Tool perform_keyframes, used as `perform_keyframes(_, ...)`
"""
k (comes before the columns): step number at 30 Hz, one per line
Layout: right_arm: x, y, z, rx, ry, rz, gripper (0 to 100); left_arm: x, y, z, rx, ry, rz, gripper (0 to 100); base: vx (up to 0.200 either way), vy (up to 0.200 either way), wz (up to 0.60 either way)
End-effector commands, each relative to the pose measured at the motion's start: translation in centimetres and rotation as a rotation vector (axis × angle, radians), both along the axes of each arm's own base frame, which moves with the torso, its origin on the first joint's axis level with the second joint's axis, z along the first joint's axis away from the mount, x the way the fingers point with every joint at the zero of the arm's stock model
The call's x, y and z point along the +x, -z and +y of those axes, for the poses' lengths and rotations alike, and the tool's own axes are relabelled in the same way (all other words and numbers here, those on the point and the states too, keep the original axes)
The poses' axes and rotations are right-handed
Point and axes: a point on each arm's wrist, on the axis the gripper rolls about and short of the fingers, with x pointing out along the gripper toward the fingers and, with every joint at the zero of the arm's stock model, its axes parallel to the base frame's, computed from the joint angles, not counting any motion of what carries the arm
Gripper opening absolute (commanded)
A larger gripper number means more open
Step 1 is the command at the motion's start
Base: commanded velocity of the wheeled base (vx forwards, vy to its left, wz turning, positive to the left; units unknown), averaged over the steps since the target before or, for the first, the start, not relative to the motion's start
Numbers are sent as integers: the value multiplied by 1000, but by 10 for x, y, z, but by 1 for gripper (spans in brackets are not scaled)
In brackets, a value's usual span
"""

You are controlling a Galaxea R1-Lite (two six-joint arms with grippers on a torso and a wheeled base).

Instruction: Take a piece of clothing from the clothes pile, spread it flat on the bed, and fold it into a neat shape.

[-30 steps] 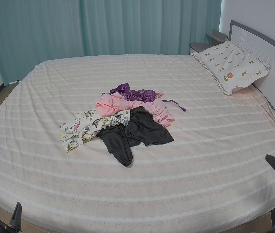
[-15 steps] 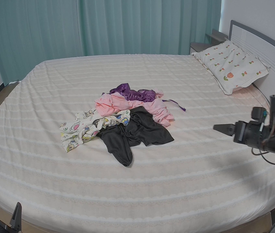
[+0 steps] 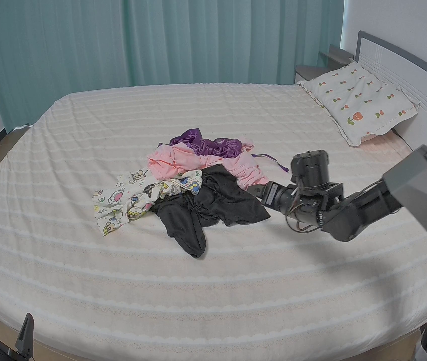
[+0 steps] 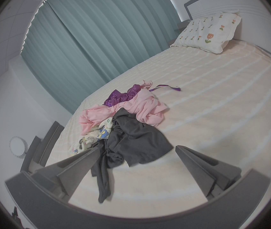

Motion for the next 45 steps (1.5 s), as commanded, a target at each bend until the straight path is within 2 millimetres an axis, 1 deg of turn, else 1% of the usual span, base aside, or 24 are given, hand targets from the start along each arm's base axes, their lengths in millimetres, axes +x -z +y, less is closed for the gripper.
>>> perform_keyframes(1, 28, 71, 37, -27, 32, 52, 100, 1, 5, 0, 0, 0, 9, 100, 0, 0, 0)
perform_keyframes(3, 38, 80, 41, -38, 71, 34, 100, 1, 5, 0, 0, 0, 9, 100, 0, 0, 0)
perform_keyframes(5, 39, 82, 41, -40, 76, 33, 100, 1, 5, 0, 0, 0, 9, 100, 0, 0, 0)
perform_keyframes(6, 44, 85, 43, -47, 94, 27, 100, 1, 5, 0, 0, 1, 9, 100, 0, 0, 0)
perform_keyframes(14, 56, 87, 50, -45, 110, 7, 100, 1, 5, 0, 0, 0, 9, 100, 0, 0, 0)
perform_keyframes(21, 59, 102, 56, -75, 122, 3, 100, 1, 5, 0, 0, 0, 9, 100, 0, 0, 0)
perform_keyframes(22, 59, 102, 56, -75, 122, 3, 100, 1, 5, 0, 0, 0, 9, 100, 0, 0, 0)
perform_keyframes(25, 60, 106, 65, -77, 107, -9, 100, 1, 5, 0, 0, 0, 9, 100, 0, 0, 0)
perform_keyframes(27, 58, 104, 67, -81, 103, -11, 100, 1, 5, 0, 0, 0, 9, 100, 0, 0, 0)
perform_keyframes(28, 57, 103, 67, -83, 104, -12, 0, 1, 5, 0, 0, 0, 9, 100, 0, 0, 0)
perform_keyframes(32, 57, 94, 65, -93, 124, -29, 0, 1, 5, 0, 0, 1, 9, 100, 0, 0, 0)
perform_keyframes(34, 55, 92, 62, -107, 125, -26, 0, 1, 5, 0, 0, 0, 9, 100, 0, 0, 0)
perform_keyframes(37, 48, 84, 55, -126, 120, -25, 0, 1, 5, 0, 0, 1, 9, 100, 0, 0, 0)
perform_keyframes(39, 45, 83, 54, -130, 118, -20, 0, 1, 5, 0, 0, 0, 9, 100, 0, 0, 0)
perform_keyframes(40, 37, 75, 49, -135, 118, -11, 0, 1, 5, 0, 0, 1, 9, 100, 0, 0, 0)
perform_keyframes(41, 37, 74, 49, -135, 118, -11, 0, 1, 5, 0, 0, 0, 9, 100, 0, 0, 0)
perform_keyframes(45, 5, 43, 36, -126, 103, 8, 0, 1, 5, 0, 0, 1, 9, 100, 0, 0, 0)
